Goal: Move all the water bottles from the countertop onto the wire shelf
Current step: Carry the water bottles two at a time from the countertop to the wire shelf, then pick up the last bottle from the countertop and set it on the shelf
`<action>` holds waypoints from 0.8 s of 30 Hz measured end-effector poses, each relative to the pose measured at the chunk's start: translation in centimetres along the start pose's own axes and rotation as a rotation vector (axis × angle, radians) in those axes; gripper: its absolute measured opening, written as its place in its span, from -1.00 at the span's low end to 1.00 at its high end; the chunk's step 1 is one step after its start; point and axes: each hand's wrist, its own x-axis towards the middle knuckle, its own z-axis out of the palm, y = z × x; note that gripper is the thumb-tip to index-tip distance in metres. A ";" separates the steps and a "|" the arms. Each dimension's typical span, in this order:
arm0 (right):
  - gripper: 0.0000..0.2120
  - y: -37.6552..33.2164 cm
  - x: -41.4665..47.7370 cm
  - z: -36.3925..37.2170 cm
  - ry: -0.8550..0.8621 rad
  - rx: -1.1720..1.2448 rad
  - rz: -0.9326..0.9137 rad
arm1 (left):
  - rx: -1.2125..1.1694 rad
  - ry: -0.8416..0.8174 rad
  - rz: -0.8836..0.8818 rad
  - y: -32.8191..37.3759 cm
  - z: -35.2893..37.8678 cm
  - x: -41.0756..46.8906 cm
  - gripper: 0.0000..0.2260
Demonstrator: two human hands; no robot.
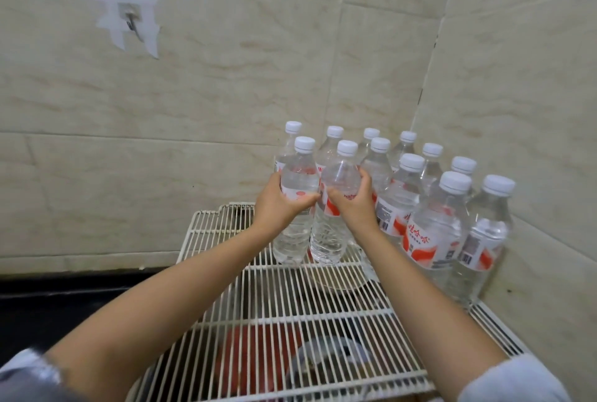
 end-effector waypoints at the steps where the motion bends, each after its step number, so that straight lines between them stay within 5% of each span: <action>1: -0.28 0.1 -0.2 0.0 0.008 -0.002 0.005 | -0.007 0.005 -0.014 0.0 0.0 -0.1 -0.42; 11: -0.38 -0.2 -4.7 0.4 0.121 0.012 0.003 | 0.145 -0.159 -0.192 -0.2 -4.1 -2.7 -0.06; 15: -0.47 -1.9 -7.0 0.9 0.099 -0.197 -0.131 | 0.108 -0.024 -0.207 -1.2 -7.7 -5.2 -0.23; 24: -0.58 -6.8 -13.6 7.8 -0.410 -0.099 -0.219 | 0.172 0.451 -0.363 -5.3 -18.1 -16.3 -0.47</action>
